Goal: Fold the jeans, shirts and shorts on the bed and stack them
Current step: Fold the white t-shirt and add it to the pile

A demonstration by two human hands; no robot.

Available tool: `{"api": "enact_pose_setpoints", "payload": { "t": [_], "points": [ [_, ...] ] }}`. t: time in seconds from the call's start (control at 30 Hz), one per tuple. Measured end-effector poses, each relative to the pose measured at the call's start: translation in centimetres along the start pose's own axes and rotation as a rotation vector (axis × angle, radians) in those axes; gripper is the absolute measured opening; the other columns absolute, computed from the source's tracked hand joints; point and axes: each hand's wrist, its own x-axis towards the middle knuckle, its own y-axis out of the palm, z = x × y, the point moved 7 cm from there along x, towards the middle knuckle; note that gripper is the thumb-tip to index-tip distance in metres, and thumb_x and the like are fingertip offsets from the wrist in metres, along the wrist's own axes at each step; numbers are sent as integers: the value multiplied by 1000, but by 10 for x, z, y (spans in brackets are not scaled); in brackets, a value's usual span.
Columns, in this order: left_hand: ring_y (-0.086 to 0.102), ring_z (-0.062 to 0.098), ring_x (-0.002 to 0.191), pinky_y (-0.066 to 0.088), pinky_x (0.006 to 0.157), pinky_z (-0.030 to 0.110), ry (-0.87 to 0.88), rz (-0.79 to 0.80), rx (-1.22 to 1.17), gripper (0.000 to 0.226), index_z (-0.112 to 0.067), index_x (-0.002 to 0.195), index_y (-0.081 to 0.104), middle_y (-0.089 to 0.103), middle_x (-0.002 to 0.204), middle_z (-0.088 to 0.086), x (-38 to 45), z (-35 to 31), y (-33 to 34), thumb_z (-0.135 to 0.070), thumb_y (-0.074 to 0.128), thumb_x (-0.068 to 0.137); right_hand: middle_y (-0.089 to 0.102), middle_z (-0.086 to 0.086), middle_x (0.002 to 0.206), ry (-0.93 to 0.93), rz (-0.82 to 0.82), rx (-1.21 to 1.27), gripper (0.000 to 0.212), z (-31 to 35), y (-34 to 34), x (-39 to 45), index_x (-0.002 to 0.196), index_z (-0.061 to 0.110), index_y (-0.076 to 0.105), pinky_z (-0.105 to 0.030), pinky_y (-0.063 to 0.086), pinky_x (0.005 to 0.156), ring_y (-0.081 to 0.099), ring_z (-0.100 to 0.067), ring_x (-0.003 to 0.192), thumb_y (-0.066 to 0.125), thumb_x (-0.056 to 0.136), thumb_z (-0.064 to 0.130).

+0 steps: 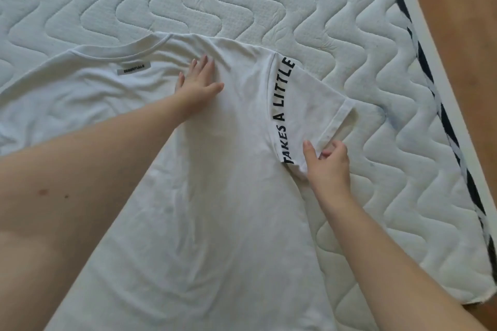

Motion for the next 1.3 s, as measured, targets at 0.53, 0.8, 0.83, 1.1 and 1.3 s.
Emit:
{"api": "enact_pose_setpoints", "payload": {
  "t": [0.53,0.8,0.83,1.1,1.3],
  "points": [
    [4,17,152,2,122,31,230,-16,77,64,-24,155,26,8,166,1,-138,-29,93,-25,49,96,63,1,115,-148,104,269,29,50,4,5,125,10,50,-33,47,95,60,-17,106,54,97,15],
    [59,12,111,43,97,24,-175,23,-1011,36,-21,138,53,59,136,-1,-104,-7,31,-21,42,103,56,14,102,-644,240,200,48,140,23,-68,147,24,41,-9,38,85,52,8,84,39,101,9],
    [59,14,111,42,102,30,-200,22,-1101,38,-18,139,51,58,138,3,-96,-9,21,-27,38,105,57,13,111,-678,276,199,49,146,31,-77,147,23,41,-11,37,92,53,6,94,39,101,5],
    [73,17,66,54,51,21,-327,136,-1239,71,-7,114,65,75,76,7,-43,-7,-41,-62,22,101,49,-4,147,-1000,404,-107,58,159,93,-140,144,13,47,-43,35,110,44,-25,135,44,89,-7],
    [69,22,94,54,85,36,-295,259,-689,75,-18,117,62,70,108,6,-13,6,-47,-81,50,79,48,1,147,-936,443,-257,61,134,122,-156,145,18,47,-40,31,111,38,-22,139,43,88,-3]
  ]
}}
